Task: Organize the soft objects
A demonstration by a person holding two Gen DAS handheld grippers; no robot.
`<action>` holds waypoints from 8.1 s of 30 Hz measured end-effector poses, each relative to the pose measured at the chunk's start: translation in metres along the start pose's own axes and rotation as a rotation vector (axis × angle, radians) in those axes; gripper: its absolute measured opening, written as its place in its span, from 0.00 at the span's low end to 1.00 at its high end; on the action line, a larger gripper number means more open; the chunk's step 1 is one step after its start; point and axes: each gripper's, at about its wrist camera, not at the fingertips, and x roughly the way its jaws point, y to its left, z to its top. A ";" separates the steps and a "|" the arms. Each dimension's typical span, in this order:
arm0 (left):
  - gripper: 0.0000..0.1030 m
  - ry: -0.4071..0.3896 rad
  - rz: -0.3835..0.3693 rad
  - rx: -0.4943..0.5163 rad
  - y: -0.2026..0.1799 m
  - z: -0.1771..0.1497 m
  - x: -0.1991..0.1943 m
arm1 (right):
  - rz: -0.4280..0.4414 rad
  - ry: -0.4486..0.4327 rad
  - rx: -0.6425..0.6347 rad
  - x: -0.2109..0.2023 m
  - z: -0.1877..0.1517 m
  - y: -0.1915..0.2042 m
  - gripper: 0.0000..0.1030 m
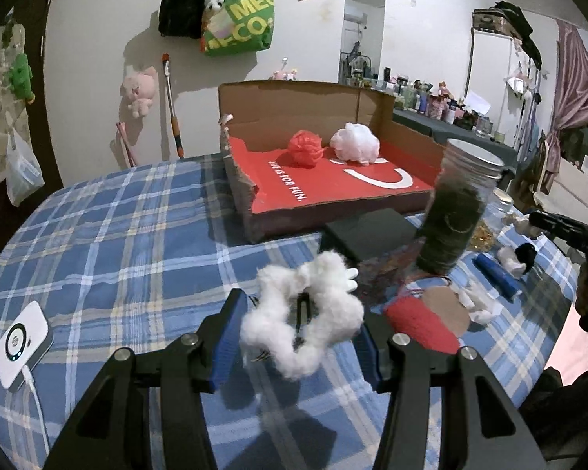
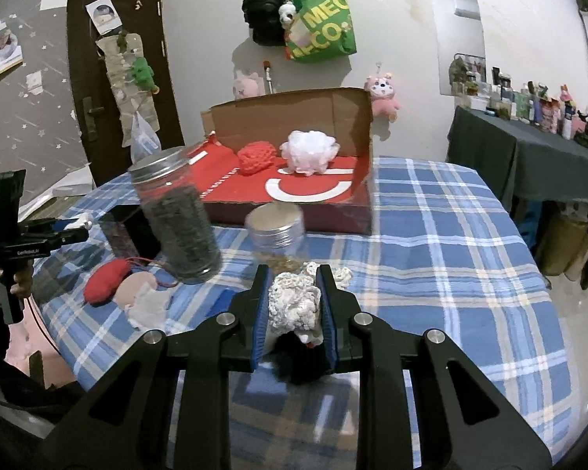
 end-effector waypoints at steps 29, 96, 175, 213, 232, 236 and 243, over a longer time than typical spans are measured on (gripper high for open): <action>0.53 0.078 -0.099 0.130 -0.004 0.126 0.060 | 0.160 0.068 -0.117 0.080 0.114 -0.015 0.21; 0.94 0.148 0.063 0.092 -0.045 0.200 0.143 | -0.144 0.391 -0.186 0.241 0.177 0.009 0.67; 1.00 -0.018 0.141 -0.083 -0.093 -0.027 0.018 | 0.022 0.065 0.052 0.041 -0.024 0.093 0.91; 0.44 0.034 -0.079 -0.047 -0.107 -0.012 0.021 | -0.017 0.144 -0.007 0.050 -0.029 0.090 0.22; 0.44 0.034 -0.128 -0.034 -0.121 -0.002 0.027 | 0.015 0.127 -0.039 0.051 -0.020 0.098 0.22; 0.44 0.033 -0.125 -0.038 -0.119 -0.002 0.027 | 0.013 0.130 -0.037 0.052 -0.021 0.097 0.22; 0.44 0.025 -0.102 -0.045 -0.107 -0.007 0.020 | 0.011 0.130 -0.022 0.048 -0.022 0.090 0.22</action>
